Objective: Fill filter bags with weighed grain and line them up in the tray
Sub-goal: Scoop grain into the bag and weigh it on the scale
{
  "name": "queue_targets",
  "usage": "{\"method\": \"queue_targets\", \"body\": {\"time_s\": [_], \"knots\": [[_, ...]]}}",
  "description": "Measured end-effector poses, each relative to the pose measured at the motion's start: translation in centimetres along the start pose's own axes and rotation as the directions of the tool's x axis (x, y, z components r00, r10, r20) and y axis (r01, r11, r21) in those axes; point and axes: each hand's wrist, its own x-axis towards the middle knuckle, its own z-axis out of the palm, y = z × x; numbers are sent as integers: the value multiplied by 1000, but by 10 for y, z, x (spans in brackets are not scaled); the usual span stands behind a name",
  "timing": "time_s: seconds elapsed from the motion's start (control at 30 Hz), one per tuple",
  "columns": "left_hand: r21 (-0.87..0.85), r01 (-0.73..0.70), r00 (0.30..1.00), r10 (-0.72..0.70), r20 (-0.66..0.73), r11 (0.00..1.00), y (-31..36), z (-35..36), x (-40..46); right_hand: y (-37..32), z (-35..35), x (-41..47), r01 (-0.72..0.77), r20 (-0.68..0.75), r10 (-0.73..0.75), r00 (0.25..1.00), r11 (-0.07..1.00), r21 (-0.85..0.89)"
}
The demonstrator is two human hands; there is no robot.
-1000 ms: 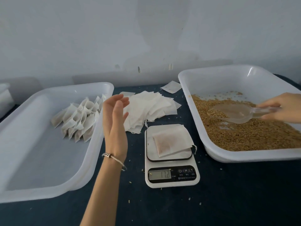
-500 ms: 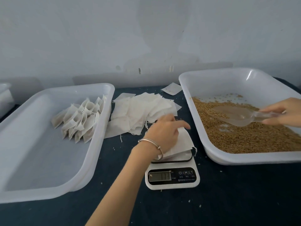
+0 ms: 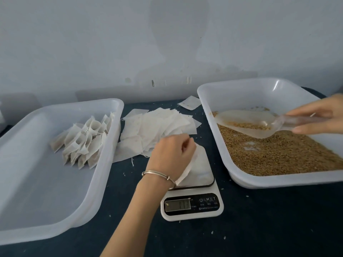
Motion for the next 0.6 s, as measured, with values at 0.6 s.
{"method": "queue_targets", "body": {"time_s": [0.6], "knots": [[-370,199,979,-164,124,907,-9,-25,-14,-87,10,10,321,127,-295,947,888,-330]]}}
